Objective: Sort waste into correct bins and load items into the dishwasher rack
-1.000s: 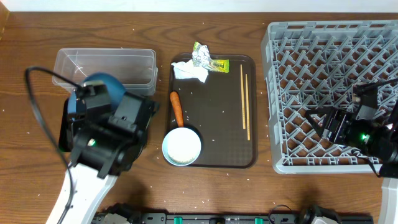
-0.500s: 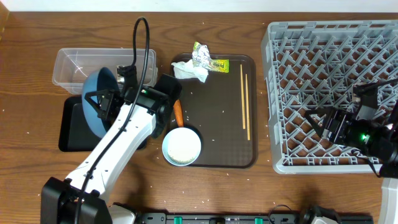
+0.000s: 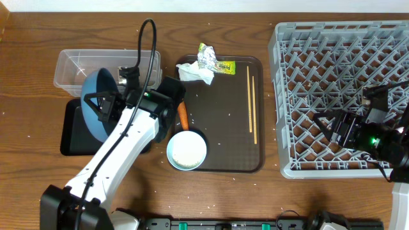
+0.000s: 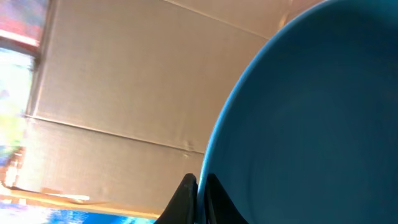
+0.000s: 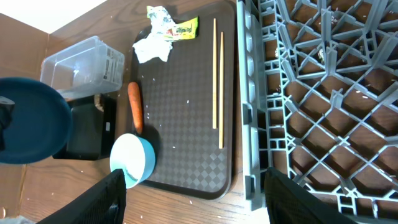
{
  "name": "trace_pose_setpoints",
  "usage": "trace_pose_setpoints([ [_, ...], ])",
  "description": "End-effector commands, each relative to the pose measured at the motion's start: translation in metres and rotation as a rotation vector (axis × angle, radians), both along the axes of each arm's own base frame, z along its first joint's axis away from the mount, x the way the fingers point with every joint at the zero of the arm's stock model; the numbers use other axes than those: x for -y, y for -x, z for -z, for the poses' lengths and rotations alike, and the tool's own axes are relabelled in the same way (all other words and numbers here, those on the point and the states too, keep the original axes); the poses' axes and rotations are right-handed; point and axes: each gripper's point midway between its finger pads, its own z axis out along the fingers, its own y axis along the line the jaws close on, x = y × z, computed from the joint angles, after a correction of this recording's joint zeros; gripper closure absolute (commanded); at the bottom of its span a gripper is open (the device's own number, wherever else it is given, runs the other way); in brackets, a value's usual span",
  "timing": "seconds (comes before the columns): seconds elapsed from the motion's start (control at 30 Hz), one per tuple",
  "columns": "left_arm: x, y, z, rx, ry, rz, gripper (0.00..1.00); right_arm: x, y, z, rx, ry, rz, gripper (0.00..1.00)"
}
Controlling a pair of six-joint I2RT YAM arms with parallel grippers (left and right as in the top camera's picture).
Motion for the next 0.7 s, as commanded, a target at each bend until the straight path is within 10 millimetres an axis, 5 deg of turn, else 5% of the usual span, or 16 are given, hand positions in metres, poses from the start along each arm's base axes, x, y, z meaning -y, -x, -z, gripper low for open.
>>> trace_pose_setpoints([
  [0.0, 0.012, 0.004, -0.008, 0.112, 0.19, 0.02, 0.94, -0.004, 0.0, -0.004, 0.023, 0.02, -0.036, 0.35],
  [0.13, 0.049, 0.003, -0.028, 0.219, 0.553, 0.118, 0.94, -0.005, -0.001, -0.005, 0.033, 0.025, -0.048, 0.34],
  [0.33, 0.16, 0.006, -0.047, 0.139, 1.212, 0.506, 0.94, -0.04, 0.0, -0.027, 0.15, -0.073, -0.234, 0.32],
  [0.67, 0.226, 0.021, -0.059, 0.034, 1.431, 0.72, 0.94, -0.109, 0.021, -0.045, 0.311, -0.086, -0.607, 0.25],
])
